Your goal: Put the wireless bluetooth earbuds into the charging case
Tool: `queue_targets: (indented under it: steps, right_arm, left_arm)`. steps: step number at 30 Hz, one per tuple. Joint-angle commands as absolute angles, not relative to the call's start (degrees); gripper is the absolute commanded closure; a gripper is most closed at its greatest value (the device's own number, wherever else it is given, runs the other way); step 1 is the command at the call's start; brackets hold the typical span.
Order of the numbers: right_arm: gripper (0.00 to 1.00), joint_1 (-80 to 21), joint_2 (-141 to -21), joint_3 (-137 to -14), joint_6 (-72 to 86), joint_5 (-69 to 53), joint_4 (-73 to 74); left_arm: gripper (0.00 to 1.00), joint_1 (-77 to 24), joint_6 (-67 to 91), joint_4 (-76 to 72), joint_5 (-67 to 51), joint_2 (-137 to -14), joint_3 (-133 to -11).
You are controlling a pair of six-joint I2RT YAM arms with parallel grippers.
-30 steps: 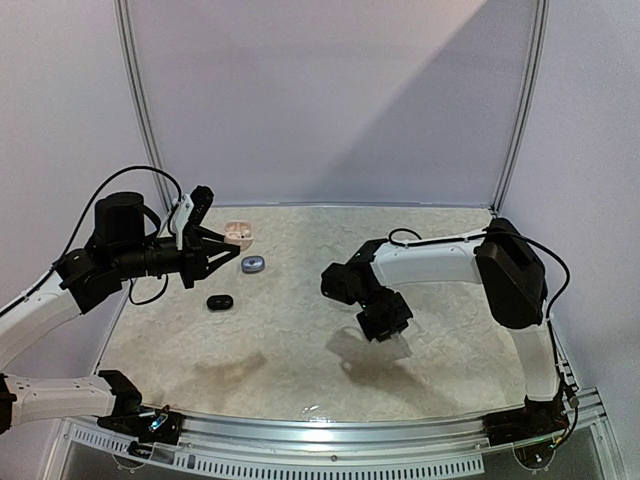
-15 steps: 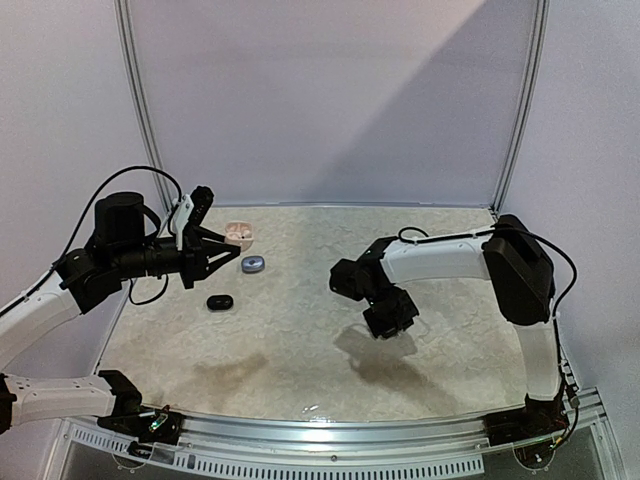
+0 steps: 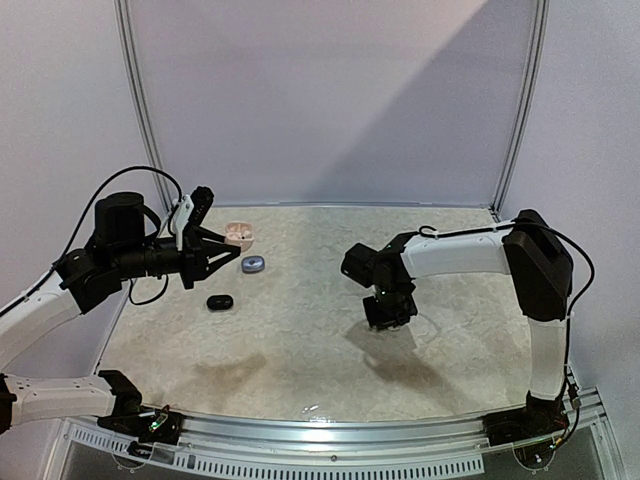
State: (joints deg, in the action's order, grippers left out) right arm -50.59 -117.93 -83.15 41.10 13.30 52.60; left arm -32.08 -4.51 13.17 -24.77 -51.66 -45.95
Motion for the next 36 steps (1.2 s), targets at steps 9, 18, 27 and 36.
queue_targets:
  steps: [9, 18, 27, 36]
  right_arm:
    - [0.74, -50.03, -118.02, -82.44, 41.19, 10.11, 52.36]
    - [0.72, -50.07, -115.55, -80.79, 29.85, 6.16, 50.97]
    - [0.79, -50.02, -117.65, -81.75, 29.87, 5.67, 50.06]
    - [0.88, -50.03, -116.75, -82.85, 31.34, 4.25, 51.05]
  left_arm:
    - [1.00, -31.68, -5.25, 13.33, -24.70, -51.20, -44.82]
    - [1.00, -31.64, -5.23, 12.91, -24.79, -51.55, -44.66]
    - [1.00, -31.55, -5.22, 13.01, -24.70, -51.54, -44.74]
    - [1.00, -31.50, -5.21, 12.97, -24.66, -51.43, -44.57]
